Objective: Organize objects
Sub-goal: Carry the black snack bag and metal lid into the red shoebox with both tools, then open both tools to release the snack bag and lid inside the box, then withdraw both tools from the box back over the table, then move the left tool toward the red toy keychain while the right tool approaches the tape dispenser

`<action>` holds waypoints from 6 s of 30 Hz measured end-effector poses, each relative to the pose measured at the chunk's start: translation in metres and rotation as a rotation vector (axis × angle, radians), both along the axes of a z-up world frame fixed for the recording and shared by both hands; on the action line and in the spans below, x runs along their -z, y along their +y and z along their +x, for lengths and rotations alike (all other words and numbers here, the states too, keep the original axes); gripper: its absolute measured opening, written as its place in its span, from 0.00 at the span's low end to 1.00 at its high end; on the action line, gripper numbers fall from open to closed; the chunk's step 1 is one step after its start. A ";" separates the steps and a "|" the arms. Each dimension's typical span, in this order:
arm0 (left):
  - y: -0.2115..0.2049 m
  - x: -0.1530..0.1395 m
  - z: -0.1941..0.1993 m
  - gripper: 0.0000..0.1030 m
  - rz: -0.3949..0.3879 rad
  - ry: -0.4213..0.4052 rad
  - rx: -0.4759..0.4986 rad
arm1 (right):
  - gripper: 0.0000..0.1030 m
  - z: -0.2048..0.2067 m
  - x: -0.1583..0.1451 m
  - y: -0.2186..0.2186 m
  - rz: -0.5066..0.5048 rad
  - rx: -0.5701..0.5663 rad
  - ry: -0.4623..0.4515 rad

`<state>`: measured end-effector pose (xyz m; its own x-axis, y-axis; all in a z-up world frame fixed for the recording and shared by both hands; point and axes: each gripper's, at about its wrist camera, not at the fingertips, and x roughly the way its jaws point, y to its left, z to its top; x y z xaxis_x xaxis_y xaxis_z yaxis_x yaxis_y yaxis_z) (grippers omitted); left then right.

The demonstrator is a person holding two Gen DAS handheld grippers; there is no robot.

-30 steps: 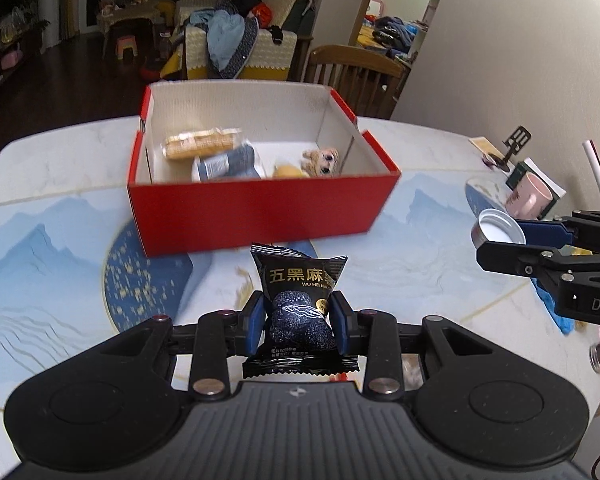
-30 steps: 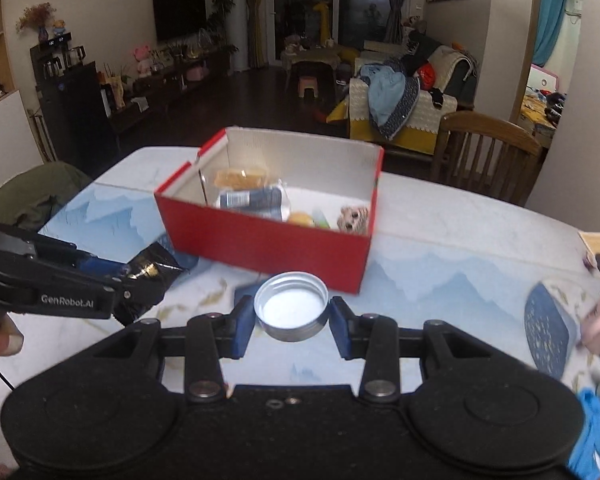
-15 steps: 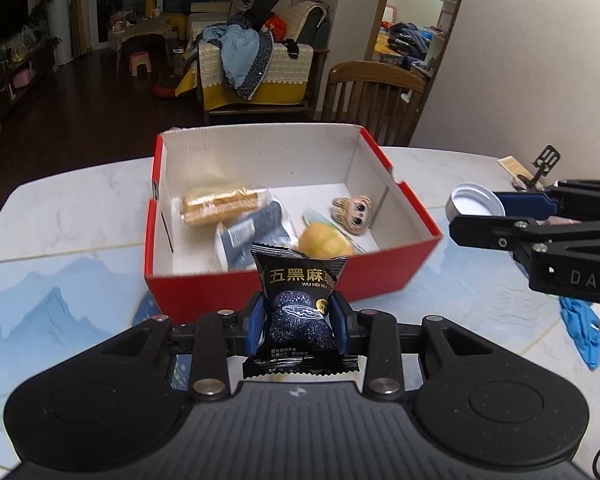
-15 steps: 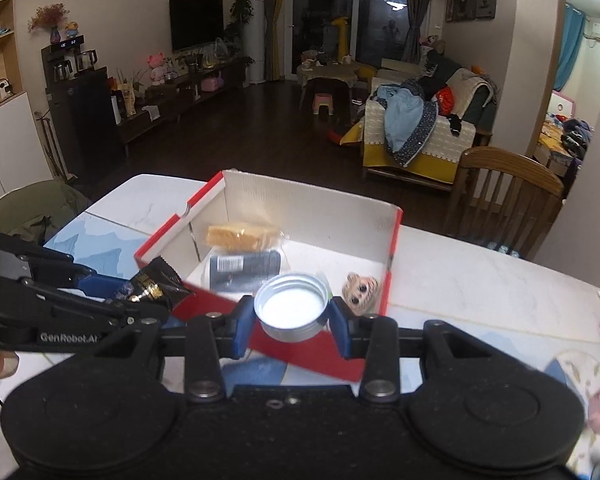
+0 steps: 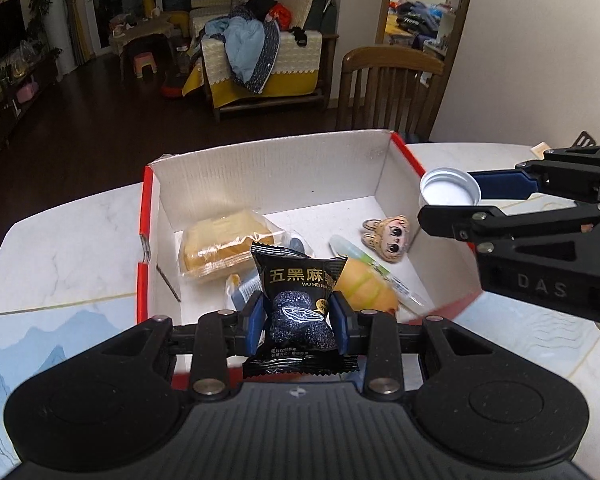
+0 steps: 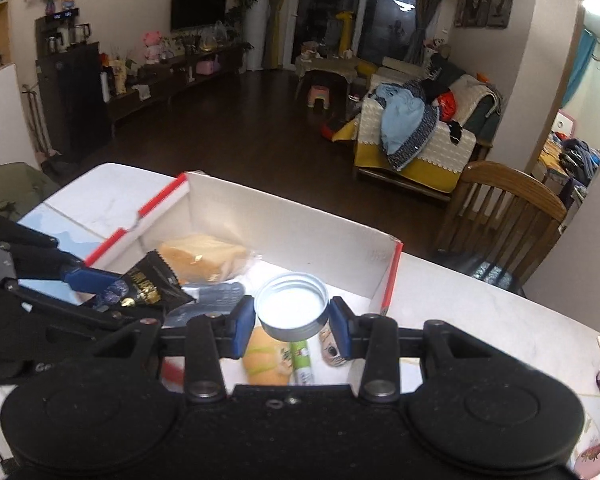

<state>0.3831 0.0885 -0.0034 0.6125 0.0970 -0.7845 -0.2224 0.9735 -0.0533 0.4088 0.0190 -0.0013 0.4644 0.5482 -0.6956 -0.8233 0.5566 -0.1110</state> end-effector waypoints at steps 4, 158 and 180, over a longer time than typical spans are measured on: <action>0.003 0.009 0.020 0.32 0.010 0.031 -0.006 | 0.38 0.018 0.011 0.013 -0.011 0.021 0.041; -0.111 0.123 -0.139 0.99 -0.026 0.099 0.169 | 0.92 -0.174 0.144 -0.157 -0.129 0.000 0.199; -0.126 0.115 -0.149 0.37 0.019 0.038 0.301 | 0.40 -0.193 0.135 -0.155 -0.191 -0.010 0.118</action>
